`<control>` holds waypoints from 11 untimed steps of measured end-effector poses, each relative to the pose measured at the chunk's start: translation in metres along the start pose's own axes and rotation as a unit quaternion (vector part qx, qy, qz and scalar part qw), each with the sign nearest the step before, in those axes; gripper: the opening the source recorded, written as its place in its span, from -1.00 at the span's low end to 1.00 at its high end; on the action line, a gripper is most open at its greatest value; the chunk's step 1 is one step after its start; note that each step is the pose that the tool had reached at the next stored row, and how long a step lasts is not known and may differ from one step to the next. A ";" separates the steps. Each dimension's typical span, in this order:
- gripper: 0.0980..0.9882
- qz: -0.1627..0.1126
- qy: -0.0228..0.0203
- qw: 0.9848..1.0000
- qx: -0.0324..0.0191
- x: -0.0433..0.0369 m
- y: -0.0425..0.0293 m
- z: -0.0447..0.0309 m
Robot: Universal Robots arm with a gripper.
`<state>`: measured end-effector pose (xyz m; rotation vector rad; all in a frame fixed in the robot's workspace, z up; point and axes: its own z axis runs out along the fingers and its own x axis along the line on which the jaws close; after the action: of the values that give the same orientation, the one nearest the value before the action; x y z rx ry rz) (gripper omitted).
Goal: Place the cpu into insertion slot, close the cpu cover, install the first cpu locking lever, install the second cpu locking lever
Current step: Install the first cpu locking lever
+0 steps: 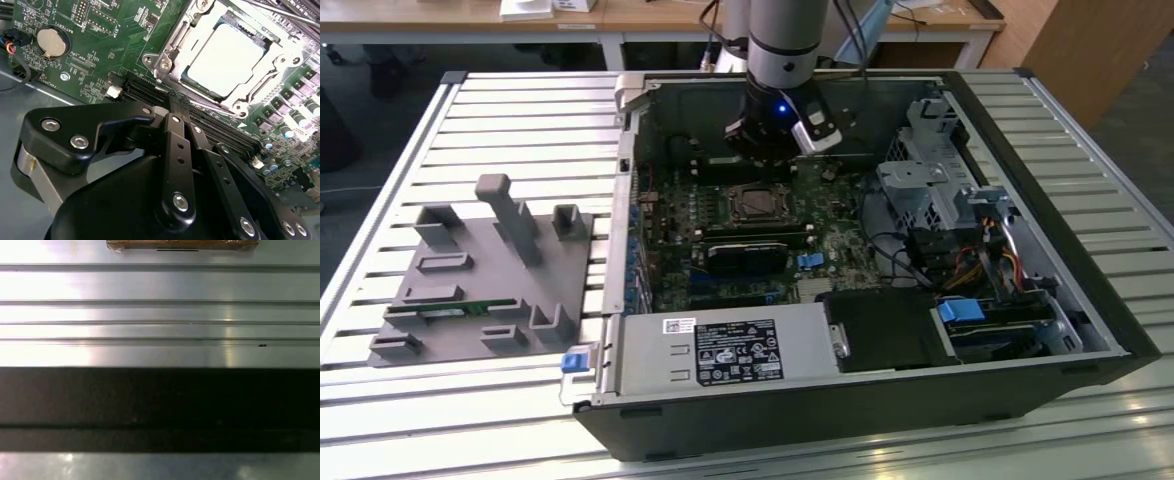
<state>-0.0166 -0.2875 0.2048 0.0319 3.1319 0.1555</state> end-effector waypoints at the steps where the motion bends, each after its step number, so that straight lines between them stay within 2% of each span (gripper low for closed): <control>1: -0.98 0.000 0.000 1.000 0.000 -0.0002 -0.0001 0.0009; 11: -0.98 0.000 0.001 1.000 0.000 -0.0006 -0.0003 0.0034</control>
<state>-0.0160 -0.2875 0.2014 0.0322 3.1344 0.1544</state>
